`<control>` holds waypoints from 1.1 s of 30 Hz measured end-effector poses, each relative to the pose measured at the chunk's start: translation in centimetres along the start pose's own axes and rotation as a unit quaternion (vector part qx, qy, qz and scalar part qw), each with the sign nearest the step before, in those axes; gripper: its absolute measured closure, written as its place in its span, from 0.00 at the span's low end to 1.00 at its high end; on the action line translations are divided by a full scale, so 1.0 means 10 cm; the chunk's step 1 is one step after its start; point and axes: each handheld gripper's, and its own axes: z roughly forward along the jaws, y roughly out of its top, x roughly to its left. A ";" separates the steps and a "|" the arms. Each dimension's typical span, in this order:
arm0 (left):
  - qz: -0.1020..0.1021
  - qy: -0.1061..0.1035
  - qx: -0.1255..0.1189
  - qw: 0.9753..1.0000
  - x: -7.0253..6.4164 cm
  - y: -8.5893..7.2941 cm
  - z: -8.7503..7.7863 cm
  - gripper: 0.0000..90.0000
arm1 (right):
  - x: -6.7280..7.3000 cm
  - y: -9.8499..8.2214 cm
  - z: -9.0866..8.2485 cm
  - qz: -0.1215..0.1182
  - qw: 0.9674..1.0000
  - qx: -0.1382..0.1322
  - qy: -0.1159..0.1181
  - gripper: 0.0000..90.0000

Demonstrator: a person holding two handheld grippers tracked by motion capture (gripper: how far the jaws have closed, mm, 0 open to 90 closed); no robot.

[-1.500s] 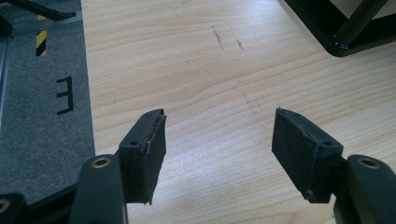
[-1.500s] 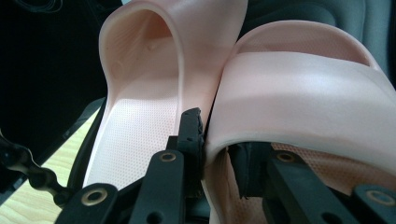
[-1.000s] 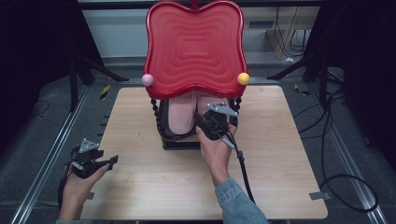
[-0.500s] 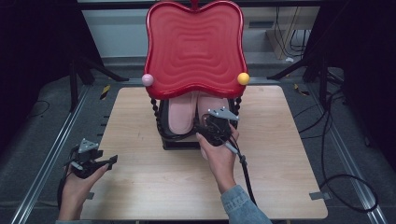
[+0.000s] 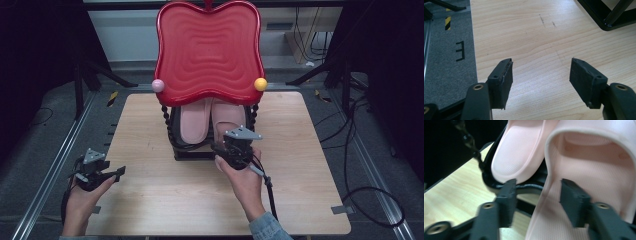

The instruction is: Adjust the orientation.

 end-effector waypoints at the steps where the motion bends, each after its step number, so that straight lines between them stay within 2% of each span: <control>1: 0.002 0.000 0.001 1.000 0.00 0.00 0.00 0.39 | -0.01 -0.01 -0.02 -0.002 1.000 0.001 0.003 0.67; 3: 0.003 -0.002 0.003 1.000 -0.01 0.00 0.01 0.39 | -0.01 -0.03 -0.05 -0.015 1.000 0.016 0.012 0.75; 6: 0.006 -0.001 0.001 1.000 -0.02 0.01 0.00 0.39 | 0.00 -0.08 -0.12 -0.034 0.998 0.037 0.029 0.82; 9: 0.006 -0.002 0.001 1.000 -0.02 0.01 0.00 0.39 | 0.03 -0.14 -0.20 -0.061 0.995 0.064 0.038 0.86; 15: 0.004 -0.001 0.002 1.000 -0.02 0.00 0.00 0.39 | 0.06 -0.22 -0.30 -0.094 0.988 0.103 0.061 0.94; 18: 0.005 -0.002 0.004 1.000 -0.02 0.00 0.01 0.39 | 0.08 -0.26 -0.30 -0.113 0.982 0.132 0.075 0.95; 20: 0.005 -0.002 0.005 1.000 -0.02 0.00 0.01 0.39 | 0.08 -0.29 -0.30 -0.127 0.976 0.154 0.085 0.96; 21: 0.005 -0.002 0.005 1.000 -0.02 0.00 0.02 0.39 | 0.08 -0.29 -0.30 -0.131 0.975 0.159 0.085 0.96; 23: 0.004 -0.003 0.005 1.000 -0.02 -0.01 0.03 0.39 | 0.08 -0.32 -0.29 -0.144 0.970 0.175 0.089 0.96; 25: 0.003 -0.002 0.007 1.000 -0.01 -0.02 0.04 0.39 | 0.07 -0.35 -0.28 -0.146 0.968 0.184 0.091 0.95; 29: 0.003 -0.002 0.008 1.000 -0.01 -0.02 0.04 0.39 | 0.01 -0.44 -0.29 -0.142 0.967 0.192 0.086 0.95; 33: 0.003 -0.003 0.007 1.000 -0.02 -0.02 0.05 0.39 | -0.05 -0.53 -0.29 -0.141 0.965 0.204 0.083 0.95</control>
